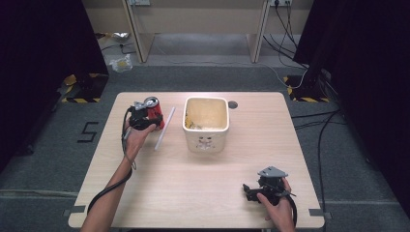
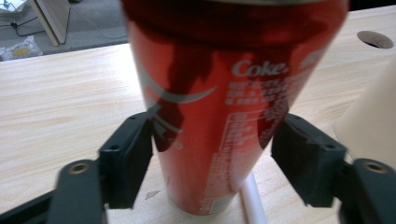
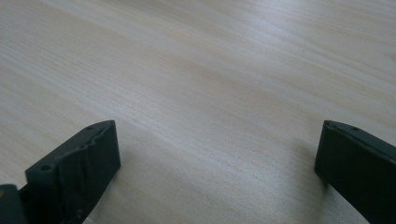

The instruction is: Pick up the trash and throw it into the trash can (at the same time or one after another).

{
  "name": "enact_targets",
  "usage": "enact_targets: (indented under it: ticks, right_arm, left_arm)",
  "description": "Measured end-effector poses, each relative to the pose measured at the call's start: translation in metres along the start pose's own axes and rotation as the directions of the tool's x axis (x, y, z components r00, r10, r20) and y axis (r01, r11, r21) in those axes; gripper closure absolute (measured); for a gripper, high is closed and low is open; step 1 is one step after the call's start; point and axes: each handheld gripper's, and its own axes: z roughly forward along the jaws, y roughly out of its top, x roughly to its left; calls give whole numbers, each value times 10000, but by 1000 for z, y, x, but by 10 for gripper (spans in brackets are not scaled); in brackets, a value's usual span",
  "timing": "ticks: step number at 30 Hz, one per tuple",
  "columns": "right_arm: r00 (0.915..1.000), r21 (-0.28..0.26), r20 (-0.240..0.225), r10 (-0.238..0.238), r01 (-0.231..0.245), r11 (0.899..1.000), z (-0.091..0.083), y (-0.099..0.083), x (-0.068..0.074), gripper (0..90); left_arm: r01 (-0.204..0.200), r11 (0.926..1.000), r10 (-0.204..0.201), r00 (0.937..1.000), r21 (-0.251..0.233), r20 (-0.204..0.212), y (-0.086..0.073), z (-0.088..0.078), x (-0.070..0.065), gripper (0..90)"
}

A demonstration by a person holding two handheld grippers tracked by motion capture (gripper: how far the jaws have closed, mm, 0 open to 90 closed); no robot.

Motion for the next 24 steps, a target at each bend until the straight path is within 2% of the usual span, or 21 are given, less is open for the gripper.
enact_targets:
  ticks: [8,11,14,24]
  right_arm:
    - [10000,6,-18,-28,28,10000,0,0,0,3]
    - [10000,1,-18,-25,25,10000,0,0,0,3]
    - [10000,5,-18,-20,20,10000,0,0,0,3]
    - [10000,6,-18,-31,31,10000,0,0,0,3]
  left_arm:
    - [-314,9995,313,9994,-71,-153,2,-3,-5,346]
    - [-429,9990,429,9991,-142,-59,4,-8,-6,352]
    - [-606,9982,606,9981,-14,54,6,-12,-6,355]
    - [-666,9978,665,9973,31,314,11,-26,-4,359]
